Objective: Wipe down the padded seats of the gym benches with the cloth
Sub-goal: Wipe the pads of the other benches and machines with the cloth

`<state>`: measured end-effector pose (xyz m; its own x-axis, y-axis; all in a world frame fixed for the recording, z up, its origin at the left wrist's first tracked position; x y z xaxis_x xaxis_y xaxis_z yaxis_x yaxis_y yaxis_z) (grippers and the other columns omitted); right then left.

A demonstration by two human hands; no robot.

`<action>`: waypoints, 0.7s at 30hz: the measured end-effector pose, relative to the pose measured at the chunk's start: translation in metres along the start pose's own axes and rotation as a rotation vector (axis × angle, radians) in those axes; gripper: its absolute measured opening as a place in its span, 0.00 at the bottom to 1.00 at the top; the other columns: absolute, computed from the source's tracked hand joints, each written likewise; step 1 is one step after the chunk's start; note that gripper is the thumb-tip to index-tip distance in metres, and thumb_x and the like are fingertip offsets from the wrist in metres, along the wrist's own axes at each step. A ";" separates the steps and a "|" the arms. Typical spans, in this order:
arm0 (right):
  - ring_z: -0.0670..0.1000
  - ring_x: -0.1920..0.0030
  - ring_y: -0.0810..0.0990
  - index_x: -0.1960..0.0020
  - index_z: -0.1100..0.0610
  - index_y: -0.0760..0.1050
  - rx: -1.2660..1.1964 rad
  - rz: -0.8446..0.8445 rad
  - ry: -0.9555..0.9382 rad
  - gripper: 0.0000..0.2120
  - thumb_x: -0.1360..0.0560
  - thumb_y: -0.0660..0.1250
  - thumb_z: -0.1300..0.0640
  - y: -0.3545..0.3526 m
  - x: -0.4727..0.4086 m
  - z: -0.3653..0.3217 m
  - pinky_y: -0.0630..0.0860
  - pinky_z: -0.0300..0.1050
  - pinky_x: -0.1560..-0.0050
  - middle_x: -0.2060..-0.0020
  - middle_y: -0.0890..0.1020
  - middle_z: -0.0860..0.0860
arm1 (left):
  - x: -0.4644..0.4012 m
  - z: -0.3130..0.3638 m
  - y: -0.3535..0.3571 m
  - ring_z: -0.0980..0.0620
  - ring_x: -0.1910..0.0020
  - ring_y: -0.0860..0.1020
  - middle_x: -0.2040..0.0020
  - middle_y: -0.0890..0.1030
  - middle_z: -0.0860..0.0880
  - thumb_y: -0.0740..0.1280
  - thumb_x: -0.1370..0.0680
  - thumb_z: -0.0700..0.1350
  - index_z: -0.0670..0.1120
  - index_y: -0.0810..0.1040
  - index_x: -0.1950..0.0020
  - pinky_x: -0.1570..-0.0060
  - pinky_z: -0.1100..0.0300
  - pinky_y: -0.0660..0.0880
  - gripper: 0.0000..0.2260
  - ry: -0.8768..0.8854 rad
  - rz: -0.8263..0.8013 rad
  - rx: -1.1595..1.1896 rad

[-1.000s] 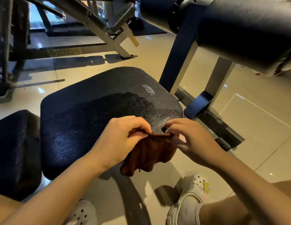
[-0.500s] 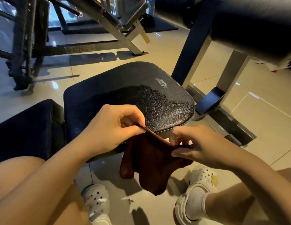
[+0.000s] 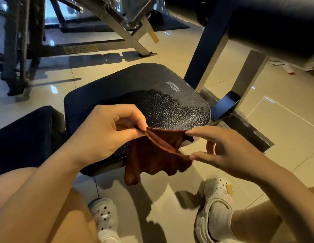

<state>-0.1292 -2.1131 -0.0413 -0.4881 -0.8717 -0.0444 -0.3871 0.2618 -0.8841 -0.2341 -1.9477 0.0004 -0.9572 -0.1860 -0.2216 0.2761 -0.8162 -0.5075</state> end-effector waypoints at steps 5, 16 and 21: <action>0.27 0.58 0.71 0.38 0.50 0.78 0.062 0.153 -0.061 0.22 0.31 0.74 0.47 0.009 -0.010 -0.005 0.64 0.25 0.63 0.49 0.80 0.42 | 0.005 -0.004 0.001 0.56 0.58 0.83 0.59 0.84 0.53 0.72 0.28 0.33 0.48 0.81 0.59 0.53 0.62 0.80 0.09 -0.020 0.008 -0.058; 0.51 0.61 0.76 0.54 0.52 0.79 0.207 0.290 -0.272 0.13 0.28 0.57 0.59 0.016 -0.019 -0.034 0.69 0.43 0.70 0.56 0.76 0.52 | -0.003 -0.025 -0.018 0.53 0.62 0.79 0.61 0.81 0.55 0.68 0.25 0.39 0.55 0.82 0.62 0.60 0.62 0.76 0.11 -0.142 0.141 -0.112; 0.46 0.55 0.73 0.47 0.53 0.77 0.137 0.202 -0.207 0.10 0.27 0.63 0.54 0.025 -0.020 -0.029 0.73 0.41 0.61 0.50 0.74 0.49 | 0.002 -0.034 -0.012 0.54 0.64 0.82 0.62 0.84 0.51 0.73 0.28 0.38 0.53 0.84 0.60 0.65 0.65 0.78 0.08 -0.251 -0.023 -0.065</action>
<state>-0.1521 -2.0771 -0.0493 -0.3697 -0.8770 -0.3068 -0.1824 0.3923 -0.9016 -0.2360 -1.9202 -0.0221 -0.9526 -0.3041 0.0002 0.2510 -0.7866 -0.5642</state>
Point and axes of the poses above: each hand's wrist, its own x-axis away from the middle knuckle, its own y-axis out of the palm, z = x × y, the point moved 9 cm from there along -x, towards the middle knuckle
